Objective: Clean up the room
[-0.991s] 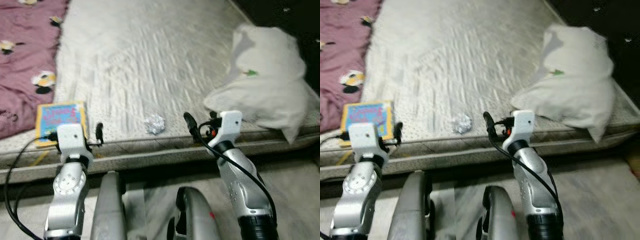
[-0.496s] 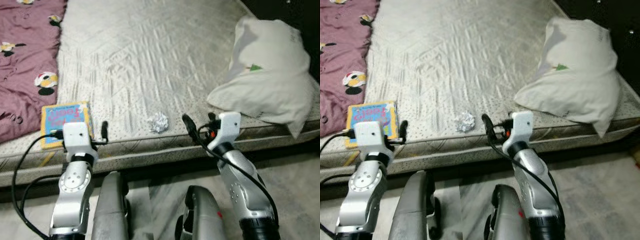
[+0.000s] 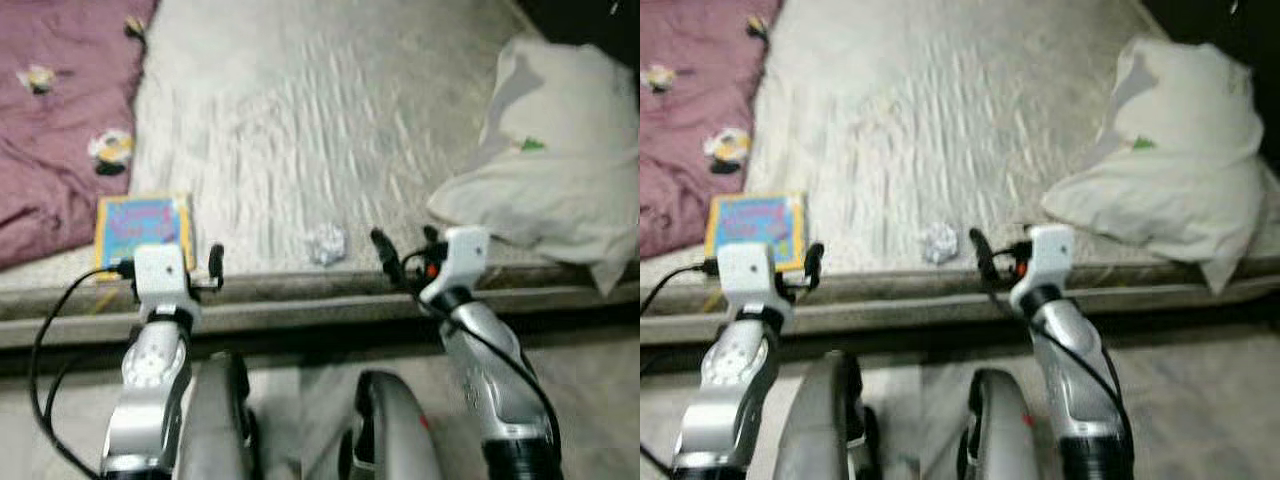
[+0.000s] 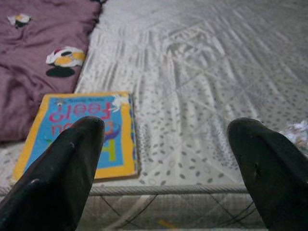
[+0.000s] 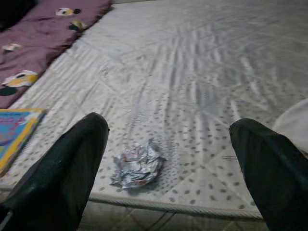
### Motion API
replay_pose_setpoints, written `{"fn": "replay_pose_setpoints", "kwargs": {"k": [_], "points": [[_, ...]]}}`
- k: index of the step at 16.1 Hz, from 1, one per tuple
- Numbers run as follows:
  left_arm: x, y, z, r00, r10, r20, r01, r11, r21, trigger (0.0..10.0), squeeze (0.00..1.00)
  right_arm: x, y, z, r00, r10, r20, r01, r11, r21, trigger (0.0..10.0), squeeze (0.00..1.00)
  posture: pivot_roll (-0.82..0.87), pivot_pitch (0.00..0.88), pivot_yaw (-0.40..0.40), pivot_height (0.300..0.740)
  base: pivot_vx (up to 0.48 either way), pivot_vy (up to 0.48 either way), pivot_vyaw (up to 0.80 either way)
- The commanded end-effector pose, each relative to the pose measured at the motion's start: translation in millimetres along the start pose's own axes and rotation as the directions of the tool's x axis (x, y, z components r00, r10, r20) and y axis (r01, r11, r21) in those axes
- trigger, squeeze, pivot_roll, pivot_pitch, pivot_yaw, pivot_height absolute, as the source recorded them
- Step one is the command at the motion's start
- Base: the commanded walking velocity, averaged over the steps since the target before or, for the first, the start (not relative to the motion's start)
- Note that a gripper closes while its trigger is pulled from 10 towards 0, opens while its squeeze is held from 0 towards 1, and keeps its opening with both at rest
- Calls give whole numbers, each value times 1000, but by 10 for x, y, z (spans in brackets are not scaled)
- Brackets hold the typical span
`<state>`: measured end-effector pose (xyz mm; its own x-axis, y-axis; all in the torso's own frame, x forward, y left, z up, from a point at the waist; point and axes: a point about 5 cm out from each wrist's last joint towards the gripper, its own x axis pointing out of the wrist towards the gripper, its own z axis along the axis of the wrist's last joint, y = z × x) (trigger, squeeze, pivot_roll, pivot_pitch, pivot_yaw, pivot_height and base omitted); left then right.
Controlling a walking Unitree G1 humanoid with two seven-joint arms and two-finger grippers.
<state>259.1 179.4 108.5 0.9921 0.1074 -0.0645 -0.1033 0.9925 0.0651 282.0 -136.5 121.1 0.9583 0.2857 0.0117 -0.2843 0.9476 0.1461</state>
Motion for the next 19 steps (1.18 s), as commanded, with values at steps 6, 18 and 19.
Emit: {"fn": "replay_pose_setpoints", "kwargs": {"k": [6,18,19], "points": [[-13,19,-32,1000,-2,-16,2,1000,16,10000,0,-30,-8,-5,1000,-17,14,17,1000,25,10000,0,11,191,-53,577,0,0,0],[-8,124,-15,997,75,-29,-74,997,36,10000,0,237,141,12,996,94,-4,-95,995,-37,10000,0,35,240,-63,527,0,0,0],[-18,136,-10,997,77,-28,-76,996,45,10000,0,257,149,16,995,98,-3,-98,994,-39,10000,0,38,247,-66,527,0,0,0]]}}
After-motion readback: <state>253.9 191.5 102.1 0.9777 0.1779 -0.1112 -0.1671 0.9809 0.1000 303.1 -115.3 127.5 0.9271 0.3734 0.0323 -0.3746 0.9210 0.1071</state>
